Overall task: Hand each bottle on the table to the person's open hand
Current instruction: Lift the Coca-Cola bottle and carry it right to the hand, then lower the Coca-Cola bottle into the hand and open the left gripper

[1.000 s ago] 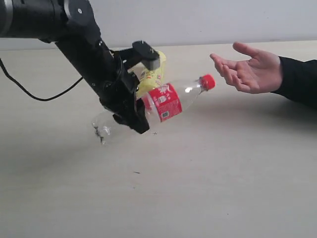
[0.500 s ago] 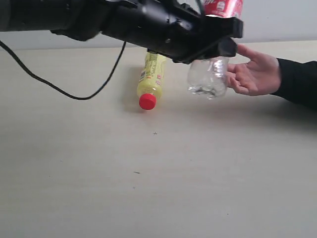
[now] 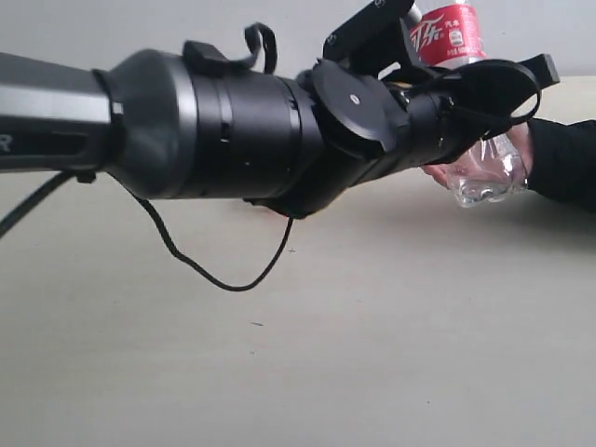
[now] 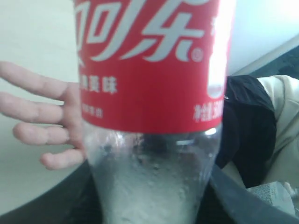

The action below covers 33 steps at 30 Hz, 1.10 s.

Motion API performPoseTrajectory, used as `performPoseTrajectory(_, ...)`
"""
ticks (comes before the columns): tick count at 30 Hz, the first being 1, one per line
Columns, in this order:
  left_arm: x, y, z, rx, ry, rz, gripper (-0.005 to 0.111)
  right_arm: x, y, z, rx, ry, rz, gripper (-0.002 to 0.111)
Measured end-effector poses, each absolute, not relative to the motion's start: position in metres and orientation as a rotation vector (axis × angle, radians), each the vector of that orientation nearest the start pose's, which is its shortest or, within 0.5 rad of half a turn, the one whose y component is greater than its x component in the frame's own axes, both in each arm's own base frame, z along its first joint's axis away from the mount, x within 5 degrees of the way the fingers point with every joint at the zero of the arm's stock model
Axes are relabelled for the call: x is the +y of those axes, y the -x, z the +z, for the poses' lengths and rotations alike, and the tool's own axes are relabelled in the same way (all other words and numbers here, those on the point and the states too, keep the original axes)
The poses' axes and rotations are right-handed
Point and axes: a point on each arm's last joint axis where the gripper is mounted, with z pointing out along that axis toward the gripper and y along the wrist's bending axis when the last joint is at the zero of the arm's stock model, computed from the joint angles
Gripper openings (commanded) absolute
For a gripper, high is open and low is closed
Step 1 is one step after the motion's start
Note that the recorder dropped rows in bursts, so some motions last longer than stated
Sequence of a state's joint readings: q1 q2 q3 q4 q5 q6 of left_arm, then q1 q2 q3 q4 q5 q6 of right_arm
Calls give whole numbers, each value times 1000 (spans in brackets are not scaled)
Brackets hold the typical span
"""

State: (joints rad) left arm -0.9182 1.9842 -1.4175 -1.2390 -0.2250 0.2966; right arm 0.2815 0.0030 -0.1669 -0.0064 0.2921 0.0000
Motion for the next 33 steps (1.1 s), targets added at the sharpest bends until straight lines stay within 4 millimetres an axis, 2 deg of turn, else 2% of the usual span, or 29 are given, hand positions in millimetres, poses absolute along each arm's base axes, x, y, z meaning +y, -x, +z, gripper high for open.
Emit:
performPoseTrajectory(7,-379,-307,221,2099,247,-1004,0,13,-44,242,1599,230,211,0)
performPoseTrajectory(13,-407,-313,203,2158,176,-1077,0,13,-44,242,1599,230,211,0)
performPoseTrajectory(19,-405,-326,178,2209,188,-1050,0,13,-44,242,1599,230,211,0)
performPoseTrajectory(24,-399,-333,177,2228,176,-1058,2,13,-44,242,1599,230,211,0)
performPoseTrajectory(26,-397,-336,175,2247,170,-1071,15,13,-44,242,1599,230,211,0)
performPoseTrajectory(29,-397,-336,171,2257,168,-1068,51,13,-44,242,1599,230,211,0)
performPoseTrajectory(31,-397,-337,168,2264,169,-1063,63,13,-44,242,1599,230,211,0)
performPoseTrajectory(33,-397,-337,168,2263,169,-1063,68,13,-44,242,1599,230,211,0)
